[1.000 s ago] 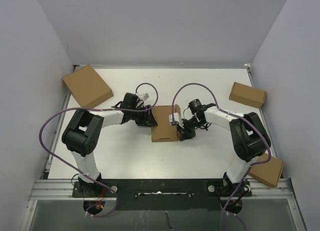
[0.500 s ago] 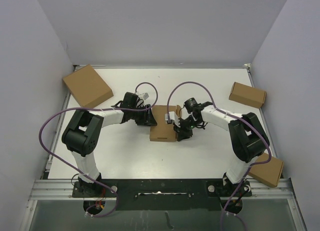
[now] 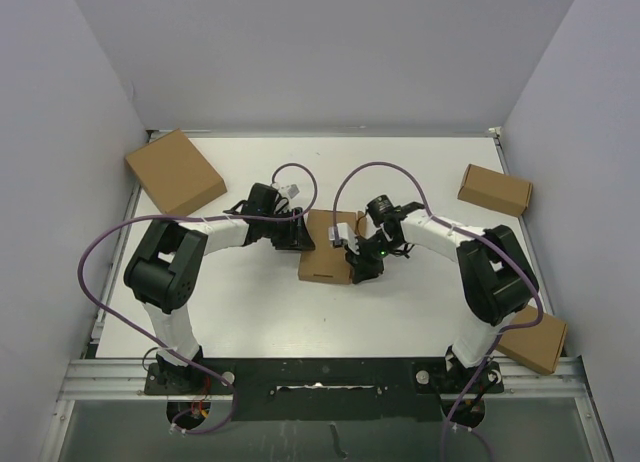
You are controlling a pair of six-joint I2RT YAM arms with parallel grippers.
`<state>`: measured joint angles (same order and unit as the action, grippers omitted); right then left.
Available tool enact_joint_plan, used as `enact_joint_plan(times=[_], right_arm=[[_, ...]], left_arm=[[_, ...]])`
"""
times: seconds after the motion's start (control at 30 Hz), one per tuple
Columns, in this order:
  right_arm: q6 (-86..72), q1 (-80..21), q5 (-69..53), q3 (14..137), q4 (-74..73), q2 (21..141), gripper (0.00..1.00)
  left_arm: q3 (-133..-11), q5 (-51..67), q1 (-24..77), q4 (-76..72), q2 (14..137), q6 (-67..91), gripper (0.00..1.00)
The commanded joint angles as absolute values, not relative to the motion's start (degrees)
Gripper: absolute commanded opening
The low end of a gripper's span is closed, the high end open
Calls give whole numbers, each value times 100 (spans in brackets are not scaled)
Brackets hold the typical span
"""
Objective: Fold the paper box
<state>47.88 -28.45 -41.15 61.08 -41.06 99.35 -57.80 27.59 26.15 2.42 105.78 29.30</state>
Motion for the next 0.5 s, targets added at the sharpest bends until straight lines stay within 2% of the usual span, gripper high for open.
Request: enact_joint_plan(times=[0.0,0.17,0.3,0.4,0.47], right_arm=[[4995,-2651,-4602,6412,-4075,9802,12],[5145,-2449,-4765,6381,-4242,9665,22],[5171,-2246,-4969,6403,-4343,9586,25],[4440,-1786,-5321,6379,-4040,9538,26],[3407,-1311,-5773,6316,-3601,9585,28]], left_arm=[[-5934,2768,2707,387,10728,2786,43],[-5941,2797,2702,391,10731,2777,43],[-5950,2813,2703,387,10718,2777,43],[-5964,2813,2702,403,10662,2785,43],[-5968,2813,2707,421,10614,2786,43]])
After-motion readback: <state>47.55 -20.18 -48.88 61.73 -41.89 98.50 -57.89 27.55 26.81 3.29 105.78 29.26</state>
